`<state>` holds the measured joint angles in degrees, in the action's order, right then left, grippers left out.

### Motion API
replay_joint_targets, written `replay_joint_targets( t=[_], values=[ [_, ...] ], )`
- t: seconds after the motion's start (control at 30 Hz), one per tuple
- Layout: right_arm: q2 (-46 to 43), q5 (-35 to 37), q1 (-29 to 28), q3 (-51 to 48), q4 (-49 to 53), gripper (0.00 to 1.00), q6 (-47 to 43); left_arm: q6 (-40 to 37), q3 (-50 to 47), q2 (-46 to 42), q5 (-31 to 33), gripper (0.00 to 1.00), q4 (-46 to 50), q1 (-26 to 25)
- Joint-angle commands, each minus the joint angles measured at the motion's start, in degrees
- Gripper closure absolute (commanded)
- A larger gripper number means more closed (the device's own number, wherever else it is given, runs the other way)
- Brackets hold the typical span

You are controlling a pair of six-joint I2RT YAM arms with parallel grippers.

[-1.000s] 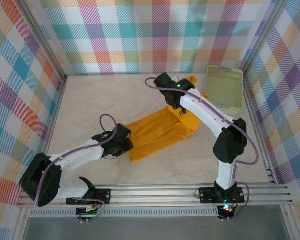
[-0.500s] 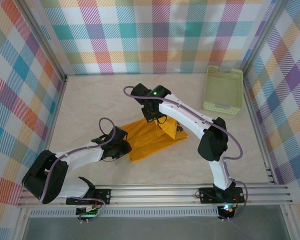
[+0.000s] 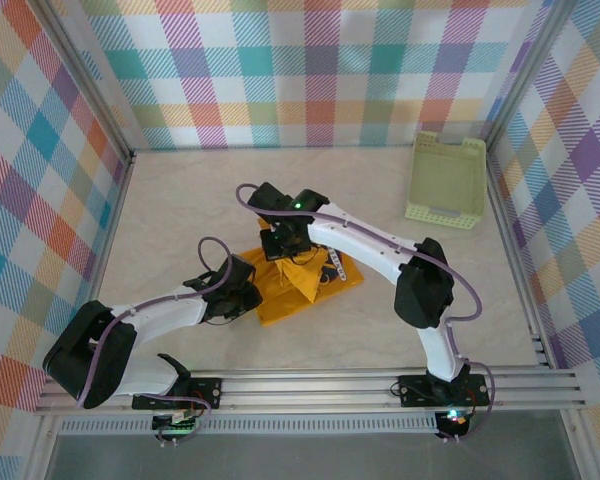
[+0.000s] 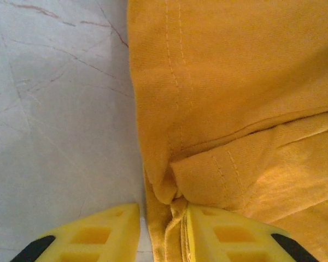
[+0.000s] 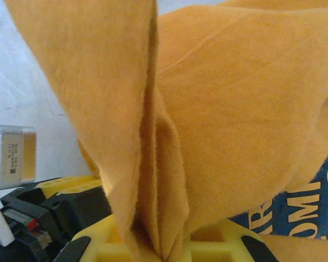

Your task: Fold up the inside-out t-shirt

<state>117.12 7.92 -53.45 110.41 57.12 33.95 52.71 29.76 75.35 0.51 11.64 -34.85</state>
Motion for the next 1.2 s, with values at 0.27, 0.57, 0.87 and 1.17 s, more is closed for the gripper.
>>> replay_joint_targets(
  t=[0.27, 0.57, 0.87, 1.17],
  values=[
    [4.14, 2.26, -0.07, 2.04, -1.79, 1.00, 2.87, 0.38, -1.80, 0.06, -2.97, 0.69, -4.33, -2.13],
    [8.06, 4.20, 0.01, 6.37, 0.00, 1.00, 2.96, 0.81, -2.51, -0.31, -2.54, 0.70, -4.51, -2.85],
    [9.65, 1.65, -0.06, 7.70, 0.10, 0.89, 1.88, 1.47, -2.79, -2.39, -1.26, 0.70, -3.16, -2.94],
    [4.09, -15.70, -0.34, 6.52, -4.15, 0.58, 0.72, 9.50, -7.34, -31.55, 16.82, 0.56, 20.17, -1.17]
  ],
)
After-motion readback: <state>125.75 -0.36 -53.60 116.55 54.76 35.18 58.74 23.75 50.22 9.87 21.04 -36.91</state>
